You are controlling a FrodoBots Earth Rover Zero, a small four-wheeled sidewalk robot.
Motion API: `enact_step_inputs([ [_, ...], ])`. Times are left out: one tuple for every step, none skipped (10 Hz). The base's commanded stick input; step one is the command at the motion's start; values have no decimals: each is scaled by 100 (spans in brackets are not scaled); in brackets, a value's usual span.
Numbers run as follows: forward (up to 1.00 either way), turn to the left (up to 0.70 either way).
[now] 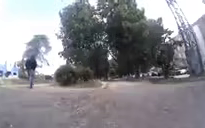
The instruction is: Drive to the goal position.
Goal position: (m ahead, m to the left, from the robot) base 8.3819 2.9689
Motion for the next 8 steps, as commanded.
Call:
enact_step_inputs([
  [85, 34],
  [85, 34],
  [85, 34],
  [85, 34],
  [85, 34],
  [85, 34],
  [85, 34],
  [85, 34],
])
